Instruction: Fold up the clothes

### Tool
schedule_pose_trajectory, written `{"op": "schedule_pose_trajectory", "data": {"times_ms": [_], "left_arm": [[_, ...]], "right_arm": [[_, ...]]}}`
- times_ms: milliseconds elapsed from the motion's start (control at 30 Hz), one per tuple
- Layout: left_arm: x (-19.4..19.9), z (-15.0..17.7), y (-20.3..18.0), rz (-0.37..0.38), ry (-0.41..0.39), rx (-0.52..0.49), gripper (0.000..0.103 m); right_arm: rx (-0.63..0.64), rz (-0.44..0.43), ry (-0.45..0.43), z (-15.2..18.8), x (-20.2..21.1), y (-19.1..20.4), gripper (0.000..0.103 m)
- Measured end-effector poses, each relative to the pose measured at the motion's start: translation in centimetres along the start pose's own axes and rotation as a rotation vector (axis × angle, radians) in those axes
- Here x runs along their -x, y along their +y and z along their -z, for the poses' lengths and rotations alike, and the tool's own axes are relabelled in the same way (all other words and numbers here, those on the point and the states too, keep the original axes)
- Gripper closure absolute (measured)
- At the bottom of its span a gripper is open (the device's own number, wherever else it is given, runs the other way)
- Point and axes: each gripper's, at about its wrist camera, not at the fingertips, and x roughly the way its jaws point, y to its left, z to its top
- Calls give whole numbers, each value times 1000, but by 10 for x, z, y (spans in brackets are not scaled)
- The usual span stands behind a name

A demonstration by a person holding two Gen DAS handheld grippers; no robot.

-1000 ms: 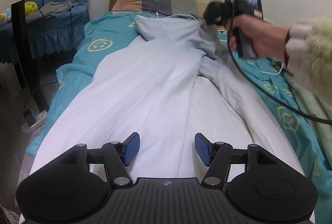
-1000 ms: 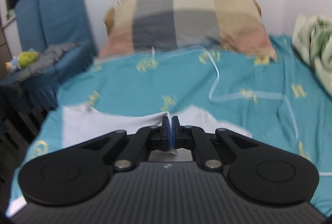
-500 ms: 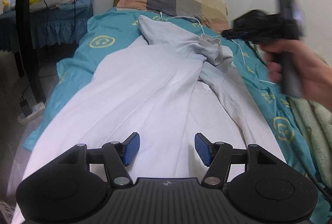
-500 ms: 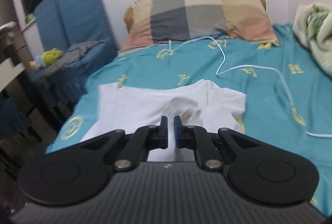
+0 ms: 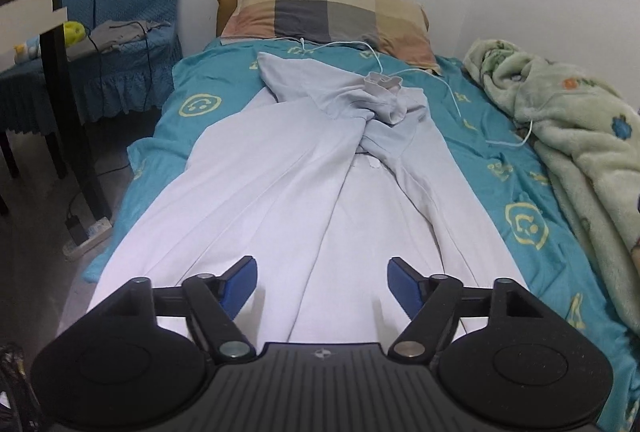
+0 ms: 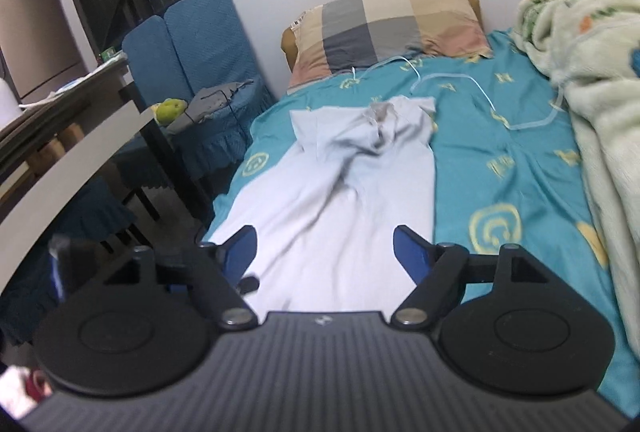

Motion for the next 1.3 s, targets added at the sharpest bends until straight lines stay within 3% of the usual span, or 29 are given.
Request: {"op": "schedule_pose_trajectory", "data": {"times_ms": [67, 300, 500, 700, 833, 1000, 1100, 1167, 1233, 1300], "left_arm": [[10, 2, 0, -31, 8, -24, 23], [35, 4, 41, -121, 169, -81, 17], [39, 23, 75, -140, 311, -132, 16], [33, 38, 110, -154, 336, -62, 17], [39, 39, 141, -165, 294, 42, 17], [29, 46, 161, -192, 309, 69, 18], [20, 54, 170, -154, 336, 92, 25], [24, 55, 172, -108, 321, 130, 45], [32, 53, 170, -72, 300, 158, 97], [50, 45, 154, -139, 242, 69, 101]], "right_arm": [[-9, 8, 6, 9, 8, -2, 27], [-84, 66, 24, 15, 12, -25, 27], [-215, -20, 42, 11, 3, -45, 27], [-261, -27, 70, 14, -4, -56, 27], [-323, -50, 86, 15, -6, -64, 26], [-400, -80, 107, 17, -8, -74, 26], [-443, -96, 118, 18, -10, -80, 26], [-432, -88, 121, 18, -12, -78, 26], [-421, -76, 122, 18, -14, -78, 26], [-406, -57, 128, 20, -16, -77, 26]]}}
